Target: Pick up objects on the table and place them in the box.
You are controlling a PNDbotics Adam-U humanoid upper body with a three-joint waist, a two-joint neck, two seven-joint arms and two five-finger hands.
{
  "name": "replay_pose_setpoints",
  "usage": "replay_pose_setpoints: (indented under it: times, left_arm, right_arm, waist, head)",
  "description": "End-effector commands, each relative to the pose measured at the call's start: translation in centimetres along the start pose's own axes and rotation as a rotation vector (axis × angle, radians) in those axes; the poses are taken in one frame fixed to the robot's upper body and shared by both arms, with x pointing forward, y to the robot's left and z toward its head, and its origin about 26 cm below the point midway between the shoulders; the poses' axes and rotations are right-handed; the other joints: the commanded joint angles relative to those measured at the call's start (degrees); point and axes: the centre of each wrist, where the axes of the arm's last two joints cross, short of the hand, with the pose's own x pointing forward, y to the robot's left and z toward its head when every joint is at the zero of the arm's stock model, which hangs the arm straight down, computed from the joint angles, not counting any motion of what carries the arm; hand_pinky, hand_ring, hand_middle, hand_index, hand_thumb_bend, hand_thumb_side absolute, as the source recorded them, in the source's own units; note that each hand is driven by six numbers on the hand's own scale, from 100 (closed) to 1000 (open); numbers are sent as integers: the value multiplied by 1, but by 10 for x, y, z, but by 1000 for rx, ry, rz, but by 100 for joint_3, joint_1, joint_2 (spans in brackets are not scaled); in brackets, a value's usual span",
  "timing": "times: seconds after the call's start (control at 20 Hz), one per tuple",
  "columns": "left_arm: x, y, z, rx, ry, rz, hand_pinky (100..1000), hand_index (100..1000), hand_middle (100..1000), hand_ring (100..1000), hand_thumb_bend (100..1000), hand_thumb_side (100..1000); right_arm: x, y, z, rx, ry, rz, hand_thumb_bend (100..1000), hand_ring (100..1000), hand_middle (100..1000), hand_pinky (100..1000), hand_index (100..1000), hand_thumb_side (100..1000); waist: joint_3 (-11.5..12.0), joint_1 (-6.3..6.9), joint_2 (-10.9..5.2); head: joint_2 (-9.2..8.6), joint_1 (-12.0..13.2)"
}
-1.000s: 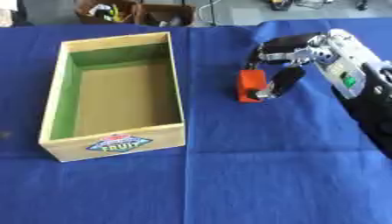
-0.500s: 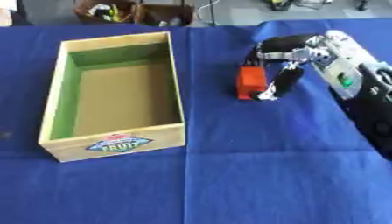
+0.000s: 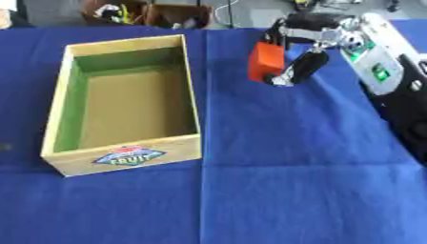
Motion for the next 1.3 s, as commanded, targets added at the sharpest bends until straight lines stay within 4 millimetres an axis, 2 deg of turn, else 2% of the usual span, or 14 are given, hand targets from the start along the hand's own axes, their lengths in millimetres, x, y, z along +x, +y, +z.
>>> replay_pose_setpoints:
  times: [0.05, 0.3, 0.65, 0.9, 1.0, 1.3]
  left_arm:
    - [6, 1, -2, -8, -21, -3, 631, 748, 812, 870, 100, 1000]
    - [6, 2, -2, -16, -24, -8, 631, 748, 812, 870, 100, 1000]
    - [7, -1, -3, -32, -29, -2, 631, 748, 812, 872, 100, 1000]
    - [8, -3, -5, -43, -38, 6, 631, 748, 812, 872, 100, 1000]
    - [8, -3, -5, -45, -39, 7, 631, 748, 812, 872, 100, 1000]
    - [9, -4, -6, -48, -44, 11, 631, 747, 813, 874, 100, 1000]
  right_arm:
    - [15, -34, 4, -102, -36, 16, 100, 591, 282, 594, 261, 188]
    - [47, -62, -12, -172, -117, 32, 100, 587, 279, 593, 258, 181]
    - [90, -74, -48, -193, -218, 0, 100, 583, 276, 596, 252, 192]
    - [110, -69, -69, -173, -255, -16, 100, 582, 276, 596, 252, 198]
    - [112, -68, -72, -168, -256, -15, 100, 582, 276, 596, 252, 198]
    - [119, -47, -92, -81, -259, -21, 100, 584, 281, 592, 258, 203]
  waist:
    - [-4, -5, -175]
    - [26, -27, -221]
    - [179, -68, -194]
    - [325, -124, -145]
    - [341, -129, -140]
    - [498, -224, -79]
  head:
    - [3, -10]
    - [52, -90]
    - [85, -133]
    - [27, -91]
    - [18, -88]
    - [-97, -123]
